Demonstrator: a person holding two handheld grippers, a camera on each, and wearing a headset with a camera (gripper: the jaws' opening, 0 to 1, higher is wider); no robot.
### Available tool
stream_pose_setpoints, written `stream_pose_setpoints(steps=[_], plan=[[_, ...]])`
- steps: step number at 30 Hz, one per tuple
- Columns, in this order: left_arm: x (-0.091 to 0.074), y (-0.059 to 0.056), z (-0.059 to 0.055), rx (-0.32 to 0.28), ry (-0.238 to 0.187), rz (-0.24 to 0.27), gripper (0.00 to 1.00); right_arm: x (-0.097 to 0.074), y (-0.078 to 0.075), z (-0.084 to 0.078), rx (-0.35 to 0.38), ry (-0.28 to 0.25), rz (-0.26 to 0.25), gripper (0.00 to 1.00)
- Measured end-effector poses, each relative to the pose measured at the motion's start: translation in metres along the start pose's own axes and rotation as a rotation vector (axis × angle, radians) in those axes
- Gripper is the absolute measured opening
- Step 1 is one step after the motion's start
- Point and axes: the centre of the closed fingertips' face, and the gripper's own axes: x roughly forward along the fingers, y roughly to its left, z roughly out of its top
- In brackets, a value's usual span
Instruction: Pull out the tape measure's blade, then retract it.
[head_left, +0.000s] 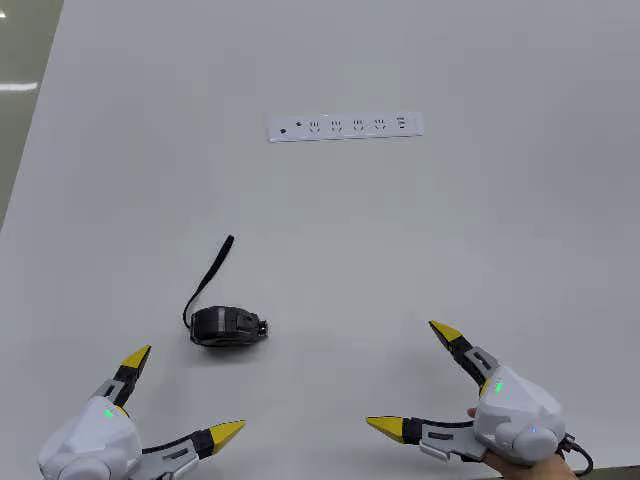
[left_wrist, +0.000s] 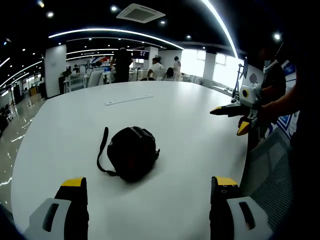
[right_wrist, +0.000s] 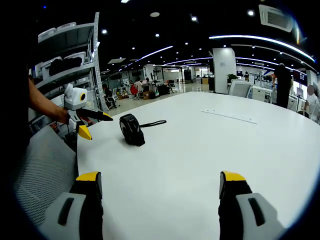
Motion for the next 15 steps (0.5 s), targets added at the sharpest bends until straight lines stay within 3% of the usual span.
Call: stream_pose_setpoints(steps=[1,9,15], plan=[[-0.002,-0.003,-0.003,-0.001,-0.008,-0.010,1.00,-0.006,0.001,0.000,0.016,-0.035,-0.017,1.00],[-0.011,-0.005,-0.010,0.039,0.004,-0.014,1.00,-0.014,0.003,-0.007,0.037,-0.024,-0.044,1.00],[-0.015,-0.004,-0.008,0.012,-0.018,-0.018,1.00,-0.016,0.003,-0.010,0.050,-0.023,-0.052,1.00]])
